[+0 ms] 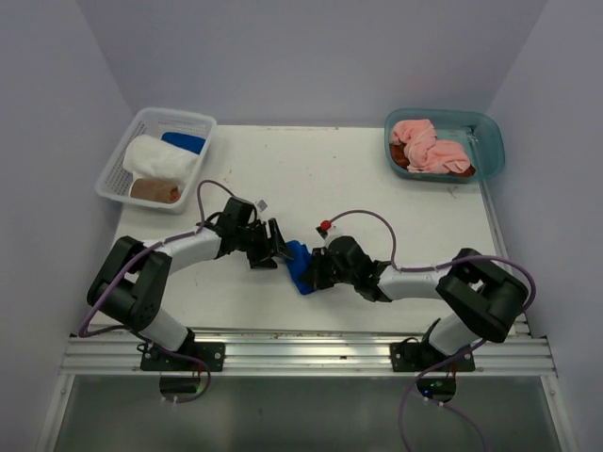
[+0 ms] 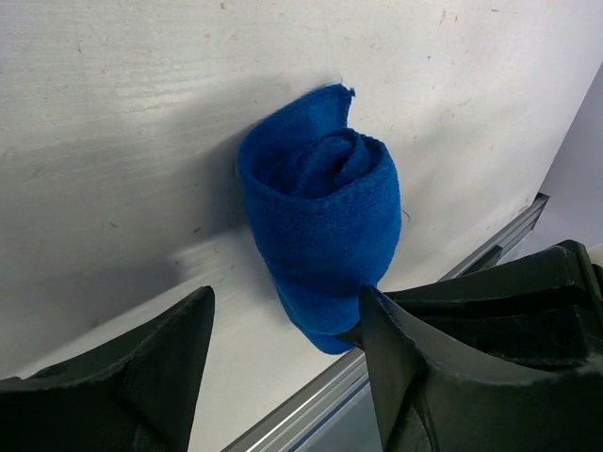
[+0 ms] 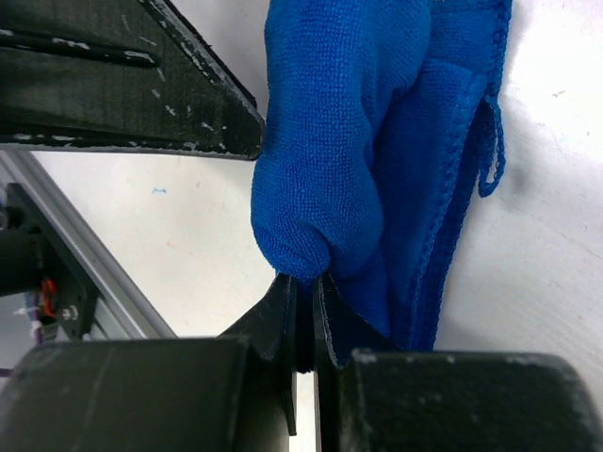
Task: Roll the towels
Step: Roll the towel
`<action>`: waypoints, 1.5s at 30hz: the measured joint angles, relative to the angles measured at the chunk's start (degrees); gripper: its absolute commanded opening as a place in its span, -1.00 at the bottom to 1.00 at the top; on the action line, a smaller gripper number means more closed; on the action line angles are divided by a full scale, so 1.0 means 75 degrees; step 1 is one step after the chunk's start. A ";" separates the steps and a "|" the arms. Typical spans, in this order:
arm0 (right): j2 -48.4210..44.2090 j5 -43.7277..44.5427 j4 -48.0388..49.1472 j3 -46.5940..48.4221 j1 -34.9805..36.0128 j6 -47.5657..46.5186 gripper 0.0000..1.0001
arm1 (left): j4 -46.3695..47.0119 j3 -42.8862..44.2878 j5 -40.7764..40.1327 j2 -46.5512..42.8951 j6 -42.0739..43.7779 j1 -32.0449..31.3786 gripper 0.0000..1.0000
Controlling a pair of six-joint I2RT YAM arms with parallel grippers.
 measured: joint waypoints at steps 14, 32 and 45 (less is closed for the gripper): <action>-0.0329 -0.0560 -0.0224 -0.0125 -0.0303 0.0347 0.21 | 0.0446 0.0000 0.0102 0.0393 -0.0335 -0.0221 -0.32; -0.0015 0.4450 -0.4616 0.3357 0.2687 -0.2154 0.18 | 0.0216 0.0114 0.0006 0.0393 -0.0364 -0.0236 -0.34; 0.1813 0.5531 -0.5045 0.3480 0.2739 -0.2477 -0.79 | 0.0006 0.0239 -0.0055 0.0393 -0.0356 -0.0236 -0.24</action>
